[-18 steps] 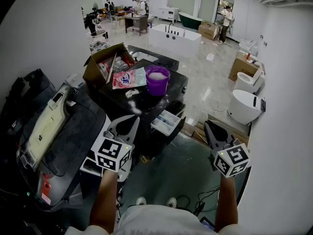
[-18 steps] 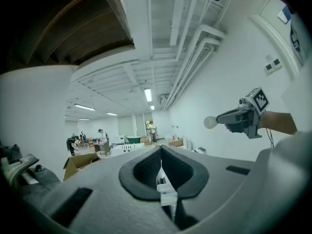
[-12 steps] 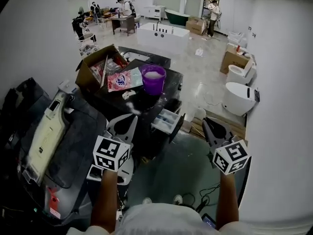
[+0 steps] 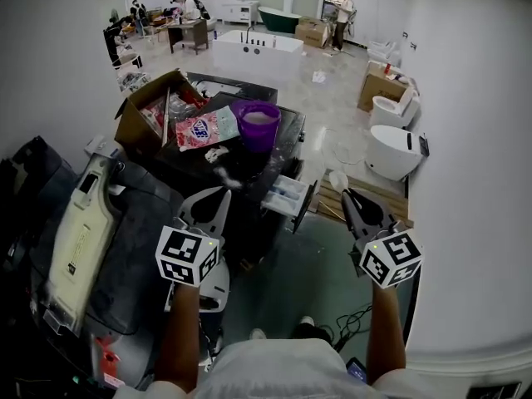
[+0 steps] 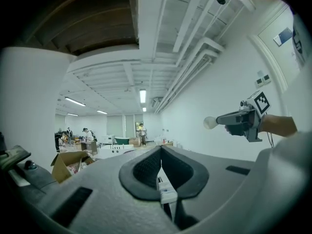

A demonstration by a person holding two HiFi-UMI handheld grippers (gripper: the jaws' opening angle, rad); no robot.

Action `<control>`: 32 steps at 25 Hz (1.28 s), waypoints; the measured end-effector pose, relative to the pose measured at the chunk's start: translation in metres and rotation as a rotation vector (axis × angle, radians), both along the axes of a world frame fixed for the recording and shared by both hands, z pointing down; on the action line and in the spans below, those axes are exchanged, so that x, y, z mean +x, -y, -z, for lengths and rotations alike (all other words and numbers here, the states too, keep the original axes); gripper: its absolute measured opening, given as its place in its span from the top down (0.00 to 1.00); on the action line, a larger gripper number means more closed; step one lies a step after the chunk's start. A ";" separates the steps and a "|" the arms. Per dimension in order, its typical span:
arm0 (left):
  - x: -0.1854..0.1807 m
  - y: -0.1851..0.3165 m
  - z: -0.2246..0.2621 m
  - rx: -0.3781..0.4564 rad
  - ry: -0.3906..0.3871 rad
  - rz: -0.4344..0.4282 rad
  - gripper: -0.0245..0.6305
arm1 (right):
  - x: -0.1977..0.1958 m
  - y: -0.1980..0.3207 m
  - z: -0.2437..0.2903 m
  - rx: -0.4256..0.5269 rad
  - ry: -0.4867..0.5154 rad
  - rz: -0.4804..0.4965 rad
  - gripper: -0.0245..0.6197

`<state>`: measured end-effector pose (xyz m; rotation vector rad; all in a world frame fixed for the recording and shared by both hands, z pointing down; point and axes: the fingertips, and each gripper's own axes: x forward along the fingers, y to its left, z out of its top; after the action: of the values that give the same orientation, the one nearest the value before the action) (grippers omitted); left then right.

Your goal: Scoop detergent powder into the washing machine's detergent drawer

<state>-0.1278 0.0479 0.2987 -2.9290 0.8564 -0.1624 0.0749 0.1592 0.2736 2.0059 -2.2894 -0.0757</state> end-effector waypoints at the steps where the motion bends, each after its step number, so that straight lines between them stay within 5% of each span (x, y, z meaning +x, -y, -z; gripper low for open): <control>1: 0.000 0.001 -0.001 -0.003 0.001 -0.007 0.95 | -0.003 0.001 -0.001 -0.005 -0.002 0.000 0.94; 15: 0.018 0.041 -0.022 0.004 0.049 -0.025 0.95 | 0.018 0.053 -0.038 -0.066 -0.166 0.030 0.94; 32: 0.122 0.195 -0.037 -0.034 0.100 0.245 0.95 | 0.139 0.271 -0.064 -0.104 -0.245 0.323 0.94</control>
<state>-0.0057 -0.1475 0.3356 -2.8081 1.2041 -0.3387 0.2138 -0.1114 0.3371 1.4725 -2.3755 -0.2084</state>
